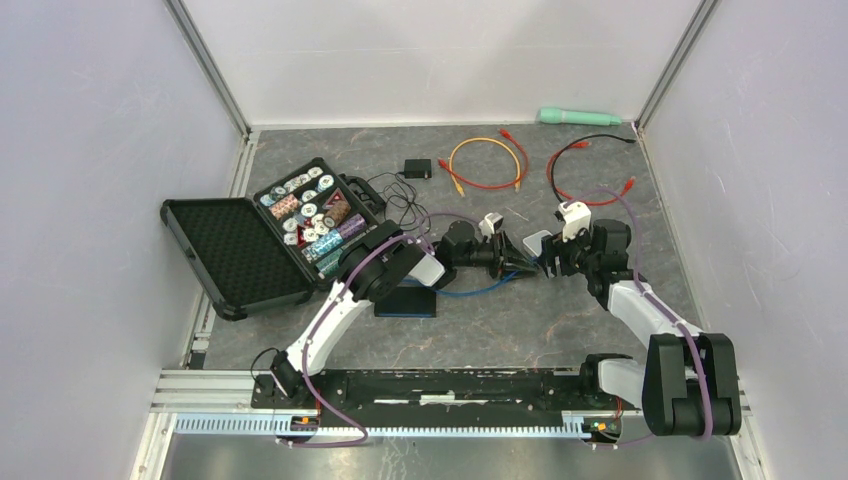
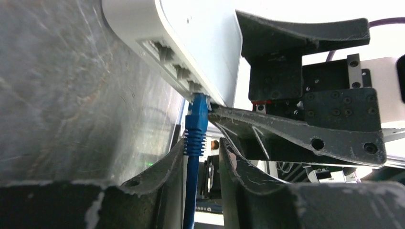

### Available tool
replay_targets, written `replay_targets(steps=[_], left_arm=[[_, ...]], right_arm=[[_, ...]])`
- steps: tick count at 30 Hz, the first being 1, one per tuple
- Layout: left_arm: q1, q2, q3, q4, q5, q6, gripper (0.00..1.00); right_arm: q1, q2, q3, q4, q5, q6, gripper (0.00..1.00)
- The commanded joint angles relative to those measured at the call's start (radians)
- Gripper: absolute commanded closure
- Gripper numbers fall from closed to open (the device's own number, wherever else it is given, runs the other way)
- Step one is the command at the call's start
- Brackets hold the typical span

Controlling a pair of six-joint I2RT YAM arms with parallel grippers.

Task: Pull the plug from the switch port
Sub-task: Pull the connector from the switch port.

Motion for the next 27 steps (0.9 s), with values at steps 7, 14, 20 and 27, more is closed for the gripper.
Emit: replay_targets(steps=[7,14,20,27], left_arm=[[-0.019,-0.010,0.034,0.013,0.111,-0.060,0.75],[0.007,-0.043,0.006,-0.037,0.124,0.015,0.86],[0.007,-0.056,0.002,-0.125,0.136,0.096,0.98],[0.006,-0.046,0.014,-0.149,0.138,0.120,0.98]], right_arm=[[-0.009,0.019,0.027,0.041,0.023,-0.063,1.00],[-0.022,0.051,0.052,-0.008,-0.013,-0.133,0.80],[-0.036,0.106,0.069,-0.072,-0.042,-0.211,0.56],[-0.045,0.143,0.073,-0.133,-0.064,-0.253,0.39]])
